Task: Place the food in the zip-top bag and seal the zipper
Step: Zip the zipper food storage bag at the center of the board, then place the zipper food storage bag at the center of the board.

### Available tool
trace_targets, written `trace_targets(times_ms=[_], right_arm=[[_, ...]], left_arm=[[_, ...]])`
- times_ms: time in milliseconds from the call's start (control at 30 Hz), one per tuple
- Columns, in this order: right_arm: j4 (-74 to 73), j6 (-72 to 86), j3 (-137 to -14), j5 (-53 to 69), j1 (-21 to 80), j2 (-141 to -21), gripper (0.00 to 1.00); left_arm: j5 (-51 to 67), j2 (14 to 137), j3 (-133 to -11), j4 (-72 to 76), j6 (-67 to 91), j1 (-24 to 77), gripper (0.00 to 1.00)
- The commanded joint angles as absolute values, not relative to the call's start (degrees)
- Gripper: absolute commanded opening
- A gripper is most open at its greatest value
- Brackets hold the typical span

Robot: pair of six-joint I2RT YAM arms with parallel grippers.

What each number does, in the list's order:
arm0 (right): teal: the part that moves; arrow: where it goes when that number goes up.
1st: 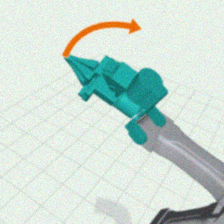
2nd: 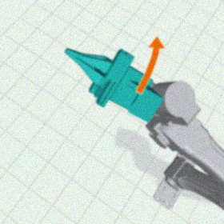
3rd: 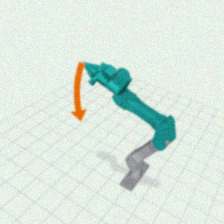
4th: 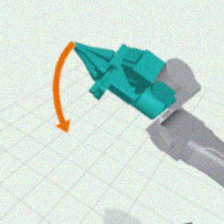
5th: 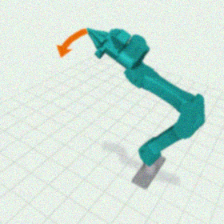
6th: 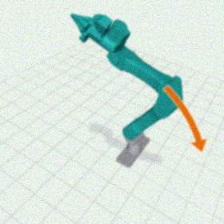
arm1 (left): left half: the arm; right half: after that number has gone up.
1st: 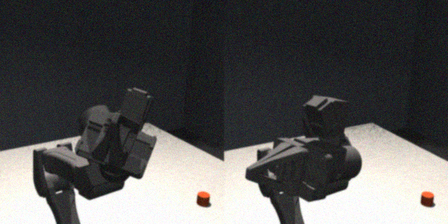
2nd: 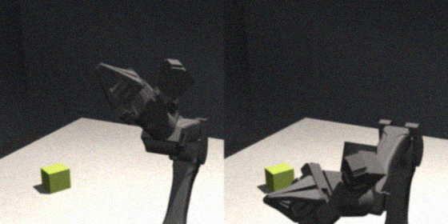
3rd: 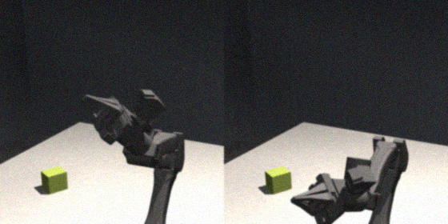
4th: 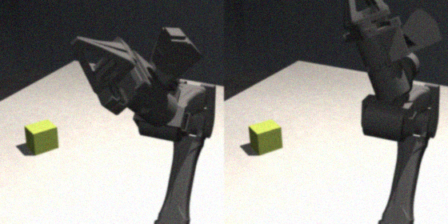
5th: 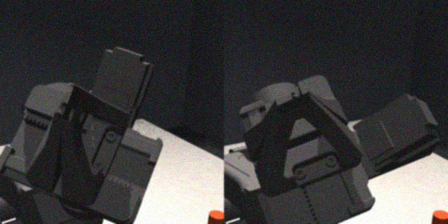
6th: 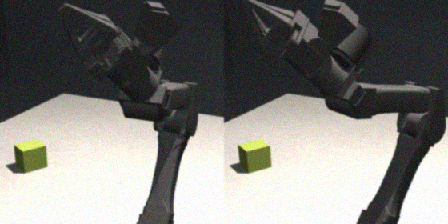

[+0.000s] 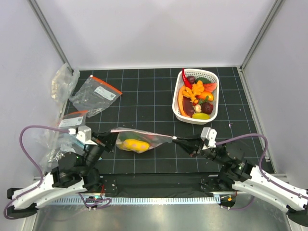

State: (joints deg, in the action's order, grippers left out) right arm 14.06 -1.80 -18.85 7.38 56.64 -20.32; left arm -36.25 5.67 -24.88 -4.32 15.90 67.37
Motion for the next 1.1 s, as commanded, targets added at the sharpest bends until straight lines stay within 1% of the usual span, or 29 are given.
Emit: trace_targets(times_ms=[0, 167, 333, 400, 467, 600, 700, 733, 800, 867, 900, 1000, 1067], right_arm=[[15.21, -1.85, -19.33, 3.60, 56.25, -20.12, 0.01], [14.85, -1.76, -19.78, 4.13, 56.25, -21.18, 0.01], [14.33, -1.14, -20.74, 5.18, 56.25, -21.71, 0.01], [13.28, -1.23, -22.66, 7.03, 56.34, -22.49, 0.01], [10.47, -0.88, -24.42, 6.07, 56.25, -23.20, 0.01], [6.25, -0.26, -29.60, 0.01, 56.25, -24.43, 0.01], [2.74, -0.09, -33.90, -8.58, 56.25, -25.75, 0.01], [0.38, 1.57, -35.32, -10.70, 56.25, -27.06, 0.01], [-3.67, 2.72, -39.61, -16.40, 56.25, -28.56, 0.01], [-8.68, 4.30, -42.35, -19.15, 56.25, -31.36, 0.01], [-11.14, 4.74, -44.19, -21.60, 56.25, -32.25, 0.01], [-12.65, 5.62, -45.09, -24.86, 56.25, -34.19, 0.01], [-12.05, 5.36, -44.56, -29.69, 56.25, -34.45, 0.01]], left_arm=[[-46.58, 7.99, -25.40, 4.82, 13.80, 66.18, 0.00], [-45.26, 14.57, -26.89, 5.01, 13.71, 66.18, 0.00], [-44.91, 16.87, -27.69, 5.45, 13.54, 66.18, 0.00], [-45.87, 17.83, -26.72, 8.41, 12.66, 66.09, 0.00], [-46.93, 19.33, -26.54, 10.80, 11.26, 66.09, 0.00], [-47.55, 26.08, -31.53, 13.61, 10.72, 66.09, 0.00], [-45.18, 34.43, -35.49, 15.55, 12.38, 65.57, 0.01], [-44.22, 38.98, -37.16, 15.12, 13.26, 65.31, 0.00], [-41.75, 42.96, -39.89, 13.10, 15.20, 63.73, 0.01], [-39.82, 48.24, -44.28, 10.13, 19.06, 61.88, 0.01], [-37.47, 49.82, -45.60, 9.24, 20.20, 59.44, 0.00], [-33.95, 54.57, -48.95, 7.56, 24.25, 55.13, 0.00], [-31.48, 58.77, -50.35, 8.78, 25.74, 53.10, 0.01]])
